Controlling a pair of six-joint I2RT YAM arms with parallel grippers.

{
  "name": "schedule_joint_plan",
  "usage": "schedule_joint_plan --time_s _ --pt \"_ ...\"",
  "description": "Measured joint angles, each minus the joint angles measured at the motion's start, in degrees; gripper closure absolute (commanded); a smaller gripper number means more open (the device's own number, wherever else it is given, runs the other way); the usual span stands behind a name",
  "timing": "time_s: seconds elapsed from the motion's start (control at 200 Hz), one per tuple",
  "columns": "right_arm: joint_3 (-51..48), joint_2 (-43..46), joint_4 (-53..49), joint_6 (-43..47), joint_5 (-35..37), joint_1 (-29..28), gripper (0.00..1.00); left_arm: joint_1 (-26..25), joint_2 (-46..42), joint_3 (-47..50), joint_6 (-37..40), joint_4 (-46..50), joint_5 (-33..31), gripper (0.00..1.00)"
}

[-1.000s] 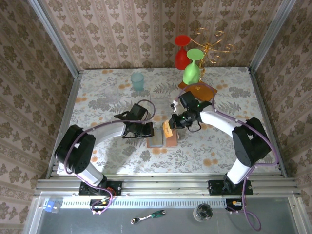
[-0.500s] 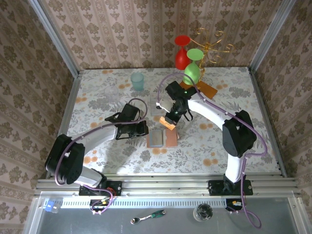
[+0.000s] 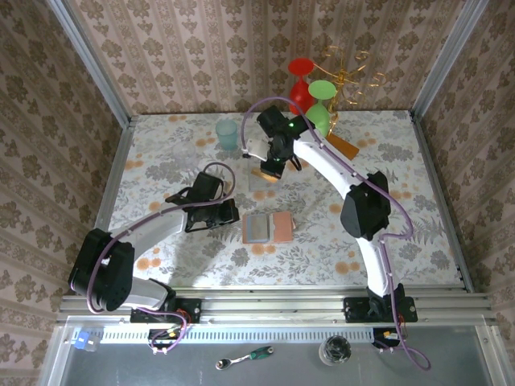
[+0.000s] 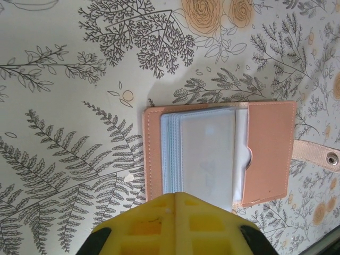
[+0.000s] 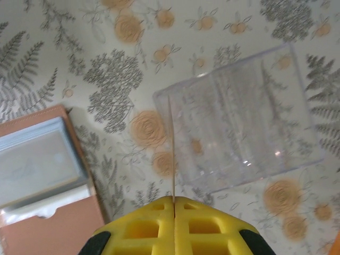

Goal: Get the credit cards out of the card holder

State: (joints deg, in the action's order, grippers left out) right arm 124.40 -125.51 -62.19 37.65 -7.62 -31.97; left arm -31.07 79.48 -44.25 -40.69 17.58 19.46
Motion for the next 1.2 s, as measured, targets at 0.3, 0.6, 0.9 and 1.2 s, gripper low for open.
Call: schedule_joint_plan --time_s 0.3,0.6,0.9,1.2 --pt "13.92 -9.31 -5.6 2.19 -0.09 1.55 1.0 0.85 0.02 0.94 0.04 0.0 0.26 0.99" --pt "16.37 -13.35 -6.88 4.22 -0.33 2.47 1.0 0.85 1.44 1.11 0.04 -0.44 1.51 0.99" --pt "19.82 -17.35 -8.7 6.49 -2.01 2.58 1.0 0.92 2.86 1.11 0.04 -0.81 1.95 0.99" --pt "22.21 -20.31 -12.35 9.14 -4.61 2.91 1.0 1.16 4.81 1.11 0.04 -1.31 2.51 0.99"
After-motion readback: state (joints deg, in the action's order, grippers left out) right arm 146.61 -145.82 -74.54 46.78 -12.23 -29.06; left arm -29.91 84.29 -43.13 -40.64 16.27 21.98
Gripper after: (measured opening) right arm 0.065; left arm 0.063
